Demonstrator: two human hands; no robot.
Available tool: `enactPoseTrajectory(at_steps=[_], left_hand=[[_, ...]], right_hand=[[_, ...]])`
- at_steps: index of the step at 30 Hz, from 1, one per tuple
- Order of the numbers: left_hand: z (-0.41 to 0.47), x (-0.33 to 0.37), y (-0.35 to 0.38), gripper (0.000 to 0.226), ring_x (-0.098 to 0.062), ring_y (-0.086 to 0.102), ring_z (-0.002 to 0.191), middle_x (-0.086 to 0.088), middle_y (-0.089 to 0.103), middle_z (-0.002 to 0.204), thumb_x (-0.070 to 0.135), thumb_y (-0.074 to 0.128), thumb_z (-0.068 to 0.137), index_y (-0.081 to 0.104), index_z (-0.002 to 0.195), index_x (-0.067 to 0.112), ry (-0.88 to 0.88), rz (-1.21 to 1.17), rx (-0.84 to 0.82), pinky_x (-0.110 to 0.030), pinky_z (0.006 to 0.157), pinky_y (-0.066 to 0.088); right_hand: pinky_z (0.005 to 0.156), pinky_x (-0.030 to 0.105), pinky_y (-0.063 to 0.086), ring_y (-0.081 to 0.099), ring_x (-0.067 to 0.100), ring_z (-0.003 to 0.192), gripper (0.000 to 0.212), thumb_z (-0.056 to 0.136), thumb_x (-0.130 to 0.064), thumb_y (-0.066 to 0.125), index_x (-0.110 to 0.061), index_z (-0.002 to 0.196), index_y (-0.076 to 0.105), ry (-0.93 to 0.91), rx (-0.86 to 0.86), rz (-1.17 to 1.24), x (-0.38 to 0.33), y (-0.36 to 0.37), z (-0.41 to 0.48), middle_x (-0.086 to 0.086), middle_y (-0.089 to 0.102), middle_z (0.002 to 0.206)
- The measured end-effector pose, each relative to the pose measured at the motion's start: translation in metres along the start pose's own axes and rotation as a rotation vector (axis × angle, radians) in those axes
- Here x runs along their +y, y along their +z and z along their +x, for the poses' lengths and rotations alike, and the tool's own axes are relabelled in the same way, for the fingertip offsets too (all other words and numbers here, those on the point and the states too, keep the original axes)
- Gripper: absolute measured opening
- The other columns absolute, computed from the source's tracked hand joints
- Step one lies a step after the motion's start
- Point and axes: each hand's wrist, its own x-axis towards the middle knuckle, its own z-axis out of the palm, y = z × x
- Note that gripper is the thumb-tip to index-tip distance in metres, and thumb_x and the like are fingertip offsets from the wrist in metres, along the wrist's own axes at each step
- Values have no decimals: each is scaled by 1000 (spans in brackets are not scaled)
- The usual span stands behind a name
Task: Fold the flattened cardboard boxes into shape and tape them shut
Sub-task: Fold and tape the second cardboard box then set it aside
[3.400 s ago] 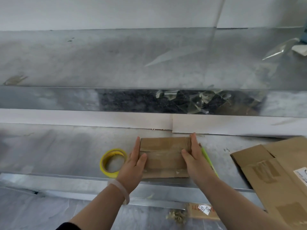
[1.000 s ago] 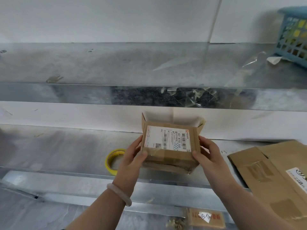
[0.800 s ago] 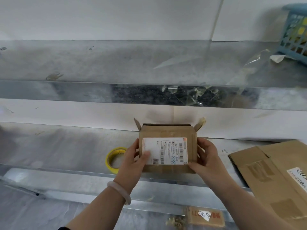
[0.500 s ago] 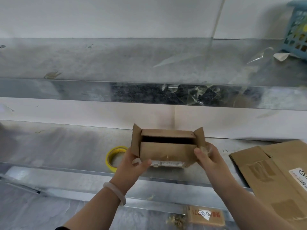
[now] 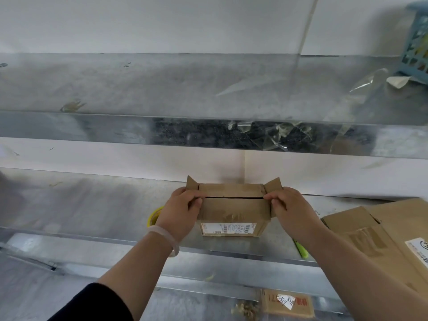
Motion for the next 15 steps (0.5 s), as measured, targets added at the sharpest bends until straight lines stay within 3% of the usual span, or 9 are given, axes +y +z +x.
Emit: enactPoseTrajectory(at_steps=[2,5,7,9,11,12,15], left_hand=[[5,-1,0,14,-7,54,93,7,56,108,26,51,97,64,95,29,-47,-56,-8,-32,90,49],[8,6,-5,31,-30,63,82,-10,63,90,28,50,98,65,79,10,-204,-294,-3,-53,80,54],[9,7,-8,37,-34,65,84,-13,63,91,31,56,95,68,71,7,-269,-325,-30,-52,80,55],[13,6,-14,32,-26,64,84,-5,61,93,29,62,91,73,70,8,-233,-209,-130,-43,83,55],[16,11,-21,16,-15,61,89,1,60,104,21,63,90,77,82,23,-193,-164,-265,-23,79,52],[17,14,-25,21,-12,58,97,3,56,116,17,62,90,75,97,32,-168,-154,-337,-16,80,46],[21,19,-29,67,-14,38,121,3,28,144,11,61,88,40,141,45,-103,-56,-475,-17,91,34]], right_hand=[[62,12,34,52,4,88,26,99,-11,43,-23,100,66,69,-40,99,-4,-5,3,-6,58,105],[65,22,44,54,10,89,23,98,-18,48,-16,90,69,211,-126,366,-10,-13,4,1,62,100],[65,23,47,58,14,87,26,98,-24,51,-15,83,70,223,-160,333,-10,-15,5,4,65,95],[73,25,50,62,12,87,24,97,-29,55,-24,83,73,145,-195,151,-10,-14,9,-1,69,91],[76,19,47,60,5,92,21,94,-22,57,-35,97,74,93,-255,85,-9,-16,14,-10,67,100],[75,16,46,58,5,94,33,92,-15,58,-40,111,70,77,-297,74,-9,-16,17,-11,63,108],[77,21,48,56,14,102,74,87,-14,59,-53,145,34,45,-373,-2,-6,-13,24,-4,44,129]])
